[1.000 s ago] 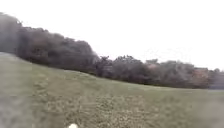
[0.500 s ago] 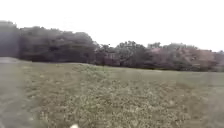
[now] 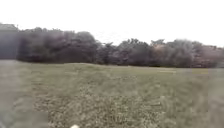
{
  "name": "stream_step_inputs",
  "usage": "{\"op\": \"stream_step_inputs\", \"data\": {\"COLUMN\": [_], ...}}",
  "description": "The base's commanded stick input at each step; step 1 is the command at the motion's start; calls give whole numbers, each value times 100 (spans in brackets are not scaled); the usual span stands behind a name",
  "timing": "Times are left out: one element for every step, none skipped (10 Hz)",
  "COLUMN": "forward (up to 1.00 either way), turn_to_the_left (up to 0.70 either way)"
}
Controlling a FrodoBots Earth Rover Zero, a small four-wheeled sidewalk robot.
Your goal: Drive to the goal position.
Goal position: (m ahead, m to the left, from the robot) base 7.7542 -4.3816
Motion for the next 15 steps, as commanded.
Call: {"op": "stream_step_inputs", "data": {"forward": [85,85,85,85,85,85,85,85,85,85,85,85,85,85,85], "turn_to_the_left": [1,1,1,1,1,1,1,1,1,1,-16,-22,-33,-33,-33]}}
